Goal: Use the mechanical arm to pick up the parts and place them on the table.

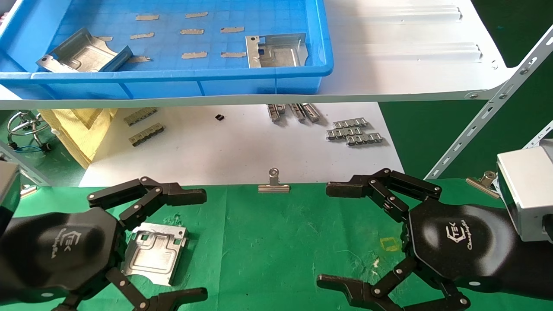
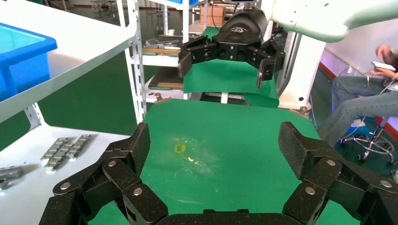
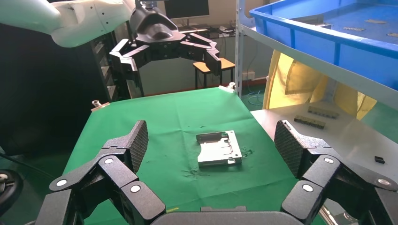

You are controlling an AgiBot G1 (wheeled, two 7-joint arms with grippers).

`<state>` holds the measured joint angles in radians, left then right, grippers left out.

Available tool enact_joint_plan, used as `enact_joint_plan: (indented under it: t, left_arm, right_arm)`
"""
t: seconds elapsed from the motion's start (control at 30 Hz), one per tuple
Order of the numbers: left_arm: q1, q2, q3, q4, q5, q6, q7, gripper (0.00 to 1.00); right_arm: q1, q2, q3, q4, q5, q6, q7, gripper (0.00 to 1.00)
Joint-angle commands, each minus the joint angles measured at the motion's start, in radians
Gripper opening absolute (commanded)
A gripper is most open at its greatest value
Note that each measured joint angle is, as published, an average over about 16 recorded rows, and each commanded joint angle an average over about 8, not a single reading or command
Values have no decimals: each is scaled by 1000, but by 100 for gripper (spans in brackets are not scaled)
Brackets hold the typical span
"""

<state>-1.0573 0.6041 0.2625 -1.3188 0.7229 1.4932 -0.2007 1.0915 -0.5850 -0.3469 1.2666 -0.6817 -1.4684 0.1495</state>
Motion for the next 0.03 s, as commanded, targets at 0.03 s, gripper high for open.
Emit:
enact_joint_plan:
  t: [0.03]
  left_arm:
    - [-2,1,2,6,0,0,4,100]
  right_arm:
    - [0,0,0,0,0,0,0,100]
